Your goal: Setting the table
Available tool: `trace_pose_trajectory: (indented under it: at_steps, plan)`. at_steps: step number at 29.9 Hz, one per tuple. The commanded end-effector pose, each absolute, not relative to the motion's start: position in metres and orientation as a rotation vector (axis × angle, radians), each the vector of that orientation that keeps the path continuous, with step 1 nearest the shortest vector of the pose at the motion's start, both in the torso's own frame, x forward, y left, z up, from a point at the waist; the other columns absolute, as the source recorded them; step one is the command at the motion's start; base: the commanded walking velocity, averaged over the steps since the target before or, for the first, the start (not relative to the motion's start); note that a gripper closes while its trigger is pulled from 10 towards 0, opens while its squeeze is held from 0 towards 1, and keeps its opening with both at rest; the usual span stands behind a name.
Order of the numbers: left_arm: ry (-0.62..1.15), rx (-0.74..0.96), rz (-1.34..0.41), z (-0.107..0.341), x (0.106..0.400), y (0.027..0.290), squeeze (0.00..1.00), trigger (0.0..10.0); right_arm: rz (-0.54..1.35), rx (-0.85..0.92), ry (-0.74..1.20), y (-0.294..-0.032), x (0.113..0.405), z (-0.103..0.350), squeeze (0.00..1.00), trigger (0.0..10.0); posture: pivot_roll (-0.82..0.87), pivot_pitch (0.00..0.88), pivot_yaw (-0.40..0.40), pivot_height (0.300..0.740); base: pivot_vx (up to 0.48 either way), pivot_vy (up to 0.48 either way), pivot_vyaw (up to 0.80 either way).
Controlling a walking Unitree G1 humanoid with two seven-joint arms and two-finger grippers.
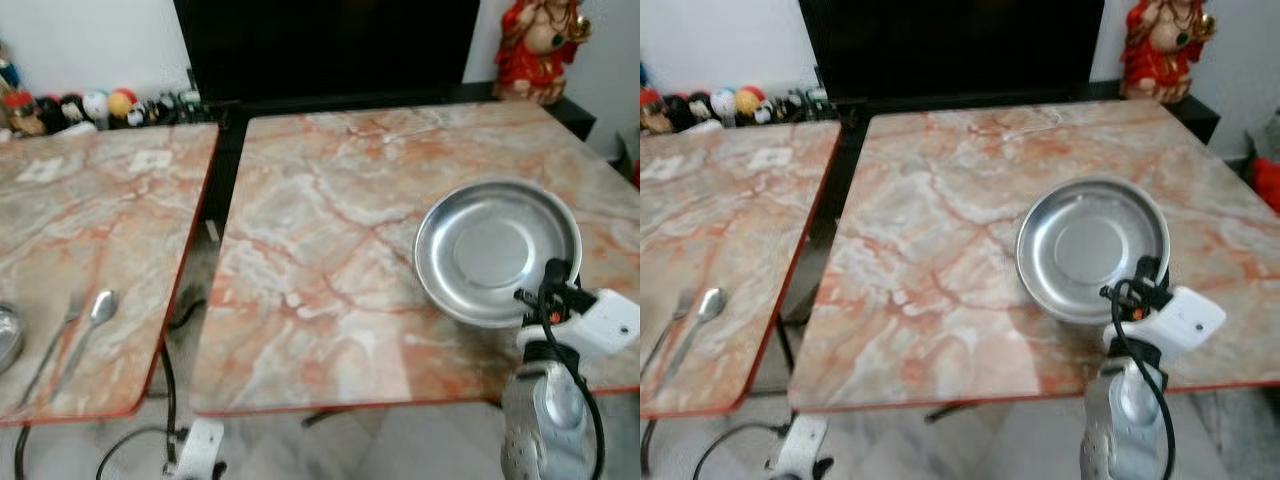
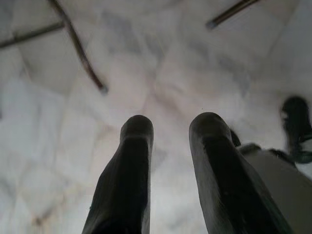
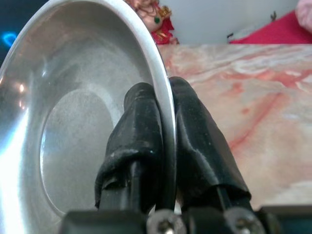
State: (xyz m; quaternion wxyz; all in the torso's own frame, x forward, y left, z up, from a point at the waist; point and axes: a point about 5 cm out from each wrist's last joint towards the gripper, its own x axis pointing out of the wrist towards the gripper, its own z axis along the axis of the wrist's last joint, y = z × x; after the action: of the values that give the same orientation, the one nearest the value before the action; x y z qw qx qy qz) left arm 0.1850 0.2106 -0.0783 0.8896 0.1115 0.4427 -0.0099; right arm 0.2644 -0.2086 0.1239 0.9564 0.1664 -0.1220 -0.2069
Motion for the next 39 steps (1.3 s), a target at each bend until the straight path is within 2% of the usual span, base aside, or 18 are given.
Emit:
trace_pose_trajectory:
  at_steps: [1,6,13,24,36,37,38,39]
  plan:
    - [0.939,0.245,-0.013,-0.079,0.182,0.216,0.00,10.0,-0.435,0.383,-0.262,-0.208,0.264,0.129,0.00,10.0,-0.16,0.018,0.064,0.740,0.000,0.000,0.00]
    - [0.940,0.246,-0.017,-0.079,0.182,0.215,0.00,10.0,-0.513,0.513,-0.223,-0.216,0.261,0.120,0.00,10.0,-0.16,0.018,0.064,0.740,0.000,0.000,0.00]
    - [0.940,0.248,-0.020,-0.079,0.183,0.215,0.00,10.0,-0.576,0.550,-0.144,-0.220,0.253,0.107,0.00,10.0,-0.17,0.018,0.062,0.740,0.000,0.000,0.00]
    - [0.943,0.256,-0.024,-0.079,0.182,0.216,0.00,10.0,-0.792,0.698,-0.024,-0.237,0.238,0.080,0.00,10.0,-0.16,0.017,0.061,0.740,0.000,0.000,0.00]
    - [0.949,0.265,-0.030,-0.080,0.179,0.218,0.00,10.0,-0.797,0.741,0.047,-0.230,0.230,0.073,0.00,10.0,-0.17,0.020,0.062,0.740,0.000,0.000,0.00]
    - [0.950,0.266,-0.030,-0.080,0.179,0.218,0.00,10.0,-0.809,0.761,0.079,-0.230,0.229,0.069,0.58,10.0,-0.17,0.020,0.060,0.740,0.000,0.000,0.00]
    - [0.951,0.266,-0.030,-0.080,0.178,0.218,0.00,10.0,-0.810,0.766,0.087,-0.229,0.228,0.069,0.81,10.0,-0.16,0.020,0.059,0.740,0.000,0.000,0.00]
    - [0.951,0.266,-0.030,-0.081,0.178,0.218,0.00,10.0,-0.810,0.768,0.091,-0.229,0.228,0.068,0.81,10.0,-0.16,0.020,0.059,0.740,0.000,0.000,0.00]
